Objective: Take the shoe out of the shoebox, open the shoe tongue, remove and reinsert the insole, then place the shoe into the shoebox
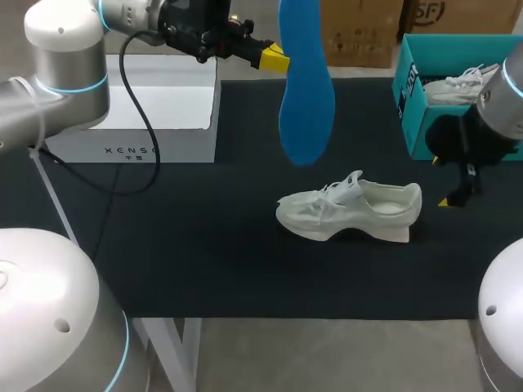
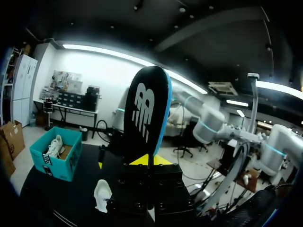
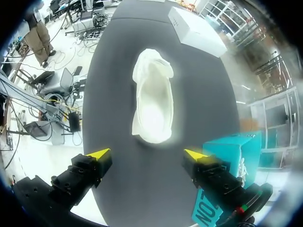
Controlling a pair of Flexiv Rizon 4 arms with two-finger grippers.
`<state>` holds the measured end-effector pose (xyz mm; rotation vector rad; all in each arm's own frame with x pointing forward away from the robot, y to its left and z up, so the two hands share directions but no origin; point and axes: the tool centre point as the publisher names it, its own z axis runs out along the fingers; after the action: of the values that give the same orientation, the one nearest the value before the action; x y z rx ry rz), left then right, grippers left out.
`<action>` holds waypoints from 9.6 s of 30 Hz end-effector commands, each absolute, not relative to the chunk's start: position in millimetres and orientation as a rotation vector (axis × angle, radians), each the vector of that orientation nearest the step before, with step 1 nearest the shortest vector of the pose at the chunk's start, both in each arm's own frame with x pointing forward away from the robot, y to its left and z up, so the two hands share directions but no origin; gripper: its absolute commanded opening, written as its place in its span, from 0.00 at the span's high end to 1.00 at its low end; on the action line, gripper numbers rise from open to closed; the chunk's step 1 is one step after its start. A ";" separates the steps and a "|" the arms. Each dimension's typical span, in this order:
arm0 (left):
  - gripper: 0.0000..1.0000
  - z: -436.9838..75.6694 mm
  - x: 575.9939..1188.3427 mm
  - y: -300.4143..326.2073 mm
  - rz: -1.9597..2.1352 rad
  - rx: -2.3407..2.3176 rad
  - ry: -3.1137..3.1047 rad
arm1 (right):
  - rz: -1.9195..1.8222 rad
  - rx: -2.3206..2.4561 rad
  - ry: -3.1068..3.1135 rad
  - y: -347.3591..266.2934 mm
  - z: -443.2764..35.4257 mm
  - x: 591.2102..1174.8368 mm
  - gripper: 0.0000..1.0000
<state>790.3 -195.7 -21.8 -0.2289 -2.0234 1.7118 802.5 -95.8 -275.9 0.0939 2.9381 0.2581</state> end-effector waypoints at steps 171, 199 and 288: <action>1.00 20.4 753.9 -187.0 1.648 -0.280 -2.005 | 0.551 1.905 2.259 -84.7 -331.7 819.7 1.00; 1.00 20.4 753.9 -187.0 1.648 -0.280 -2.005 | 0.473 2.093 2.058 -75.2 -373.9 782.7 1.00; 1.00 20.4 753.9 -187.0 1.648 -0.280 -2.005 | 1.290 2.947 2.654 -100.2 -237.8 795.1 0.00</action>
<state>754.0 -187.3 20.6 -0.2797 -2.0023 1.6499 789.5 -100.5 -231.6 2.9376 2.5781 1.3016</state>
